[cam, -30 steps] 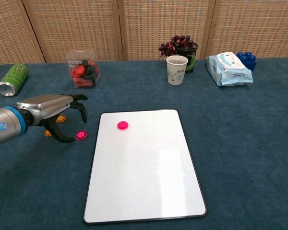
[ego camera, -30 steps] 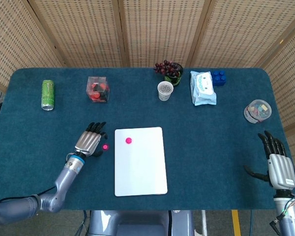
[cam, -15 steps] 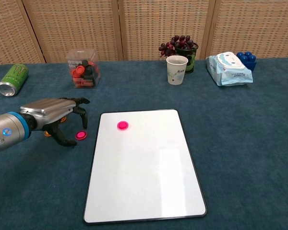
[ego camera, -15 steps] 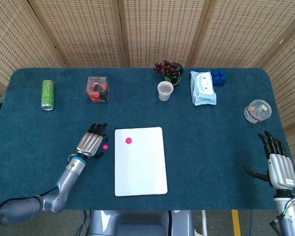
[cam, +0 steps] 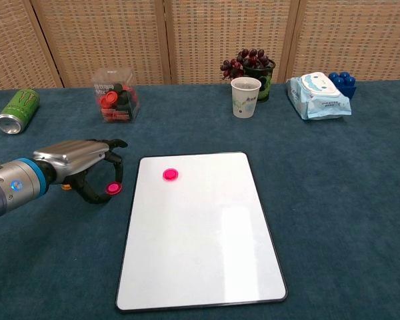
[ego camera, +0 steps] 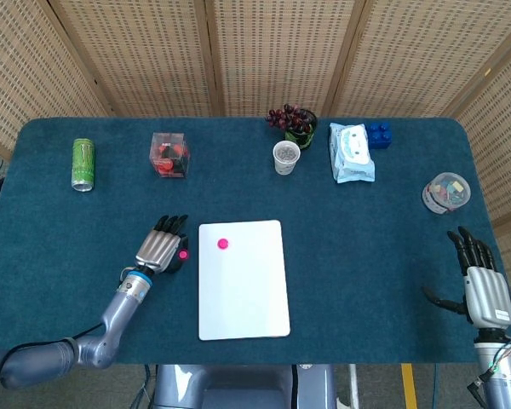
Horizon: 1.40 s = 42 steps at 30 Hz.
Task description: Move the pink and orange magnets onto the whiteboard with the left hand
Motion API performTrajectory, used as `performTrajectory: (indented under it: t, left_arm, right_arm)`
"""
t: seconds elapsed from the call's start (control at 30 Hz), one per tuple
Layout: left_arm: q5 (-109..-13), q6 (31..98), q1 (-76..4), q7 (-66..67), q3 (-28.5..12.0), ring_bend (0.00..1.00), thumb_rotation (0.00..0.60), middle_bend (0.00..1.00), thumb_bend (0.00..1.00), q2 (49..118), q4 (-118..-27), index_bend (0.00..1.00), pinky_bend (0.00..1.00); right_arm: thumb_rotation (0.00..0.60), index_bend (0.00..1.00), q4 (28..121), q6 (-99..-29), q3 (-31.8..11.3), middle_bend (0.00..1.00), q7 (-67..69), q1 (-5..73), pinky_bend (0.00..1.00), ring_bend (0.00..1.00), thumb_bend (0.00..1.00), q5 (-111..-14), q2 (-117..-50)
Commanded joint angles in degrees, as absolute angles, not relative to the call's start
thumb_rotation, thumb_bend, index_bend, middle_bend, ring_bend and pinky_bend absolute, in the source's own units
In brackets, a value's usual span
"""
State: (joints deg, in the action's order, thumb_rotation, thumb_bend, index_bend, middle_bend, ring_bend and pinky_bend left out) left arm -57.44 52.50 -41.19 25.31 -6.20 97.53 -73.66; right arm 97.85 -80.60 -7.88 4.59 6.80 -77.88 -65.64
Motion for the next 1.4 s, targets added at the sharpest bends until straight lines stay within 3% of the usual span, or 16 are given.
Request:
performTrajectory:
  t: [0.03, 0.4, 0.77, 0.83, 0.9, 1.0, 1.23, 1.4]
  left_arm:
    - [-58.3, 53.2, -41.1, 24.8, -6.6, 0.00, 0.600, 0.00, 0.33, 96.5, -75.3, 0.56, 0.00]
    - [-59.2, 54.1, -44.2, 28.6, -9.2, 0.00, 0.600, 0.00, 0.32, 96.8, -81.7, 0.56, 0.00]
    - [-55.8, 52.1, -47.7, 32.8, -9.5, 0.00, 0.600, 0.00, 0.32, 103.8, -77.0, 0.55, 0.00]
    - [-55.6, 52.2, -47.8, 32.8, -9.5, 0.00, 0.600, 0.00, 0.31, 104.4, -76.4, 0.44, 0.00]
    - [-56.2, 52.3, -47.8, 31.8, -9.6, 0.00, 0.600, 0.00, 0.29, 104.7, -76.1, 0.21, 0.00]
    - [-57.4, 52.6, -47.7, 30.5, -9.6, 0.00, 0.600, 0.00, 0.27, 104.7, -75.8, 0.06, 0.00]
    - [-58.2, 52.6, -47.3, 28.7, -10.0, 0.00, 0.600, 0.00, 0.26, 101.8, -78.2, 0.03, 0.00]
    - [-58.7, 55.4, -45.2, 27.8, -10.1, 0.00, 0.600, 0.00, 0.28, 96.2, -80.5, 0.14, 0.00]
  right_arm:
    - [0.600, 0.00, 97.9, -80.6, -7.9, 0.00, 4.6, 6.8, 0.00, 0.00, 0.23, -77.9, -65.6]
    - [0.600, 0.00, 97.9, -80.5, -7.9, 0.00, 4.8, 6.8, 0.00, 0.00, 0.23, -77.8, -65.5]
    - [0.600, 0.00, 97.8, -80.2, -7.9, 0.00, 5.4, 6.9, 0.00, 0.00, 0.23, -77.7, -65.4]
    - [0.600, 0.00, 97.8, -80.1, -7.9, 0.00, 5.5, 6.9, 0.00, 0.00, 0.23, -77.7, -65.4]
    - [0.600, 0.00, 97.9, -80.1, -7.9, 0.00, 5.6, 6.9, 0.00, 0.00, 0.23, -77.6, -65.3]
    - [0.600, 0.00, 97.9, -80.1, -7.9, 0.00, 5.6, 6.9, 0.00, 0.00, 0.23, -77.6, -65.3]
    - [0.600, 0.00, 98.0, -80.1, -7.9, 0.00, 5.5, 6.9, 0.00, 0.00, 0.23, -77.7, -65.3]
    - [0.600, 0.00, 98.0, -80.0, -7.9, 0.00, 5.5, 6.9, 0.00, 0.00, 0.23, -77.6, -65.2]
